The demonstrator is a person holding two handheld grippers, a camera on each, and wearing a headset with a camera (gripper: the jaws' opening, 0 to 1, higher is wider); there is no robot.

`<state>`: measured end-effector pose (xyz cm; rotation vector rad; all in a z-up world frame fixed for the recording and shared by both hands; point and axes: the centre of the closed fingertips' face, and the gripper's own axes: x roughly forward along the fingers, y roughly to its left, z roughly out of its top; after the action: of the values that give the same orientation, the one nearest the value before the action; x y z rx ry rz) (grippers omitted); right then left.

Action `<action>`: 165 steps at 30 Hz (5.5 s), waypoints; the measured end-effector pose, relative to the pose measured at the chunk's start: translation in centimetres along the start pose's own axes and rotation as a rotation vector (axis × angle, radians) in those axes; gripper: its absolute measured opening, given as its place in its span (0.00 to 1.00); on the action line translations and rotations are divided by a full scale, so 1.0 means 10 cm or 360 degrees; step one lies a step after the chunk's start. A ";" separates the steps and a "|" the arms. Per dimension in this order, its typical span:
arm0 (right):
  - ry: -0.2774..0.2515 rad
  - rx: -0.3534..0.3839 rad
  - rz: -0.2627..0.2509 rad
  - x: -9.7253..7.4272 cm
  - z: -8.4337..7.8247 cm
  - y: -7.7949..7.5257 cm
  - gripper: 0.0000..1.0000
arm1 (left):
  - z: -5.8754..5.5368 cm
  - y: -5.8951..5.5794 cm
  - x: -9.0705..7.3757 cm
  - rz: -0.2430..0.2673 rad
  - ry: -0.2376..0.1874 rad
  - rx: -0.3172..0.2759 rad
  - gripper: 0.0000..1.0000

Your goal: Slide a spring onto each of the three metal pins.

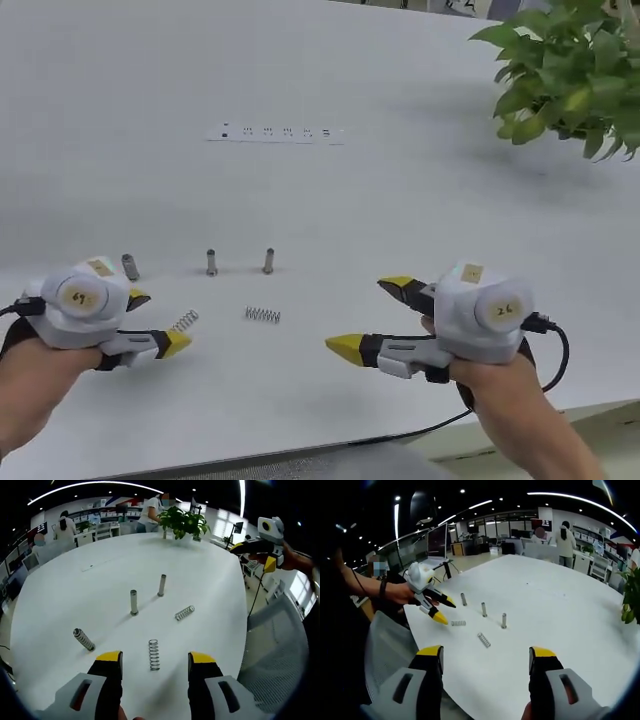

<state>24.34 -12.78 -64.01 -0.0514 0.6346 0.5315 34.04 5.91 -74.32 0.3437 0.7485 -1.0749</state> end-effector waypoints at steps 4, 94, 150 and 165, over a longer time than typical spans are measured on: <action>-0.0008 -0.0001 -0.0005 -0.01 0.03 -0.02 0.69 | -0.08 -0.02 0.07 -0.0012 0.0054 0.0044 0.45; 0.0006 -0.0013 0.0215 0.28 0.00 0.31 0.64 | -0.06 -0.41 -0.52 0.0050 -0.0067 0.0032 0.03; -0.0024 -0.0101 0.0786 0.45 0.10 1.10 0.16 | 0.62 -1.34 -0.55 -0.0371 -0.0119 0.0728 0.03; -0.0060 0.0014 0.0859 0.42 0.19 1.16 0.09 | 0.58 -1.36 -0.51 -0.0357 -0.0051 0.0935 0.02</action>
<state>22.58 -0.38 -63.54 0.1425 0.6128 1.0481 22.85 -0.29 -65.33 0.7521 0.4345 -1.5051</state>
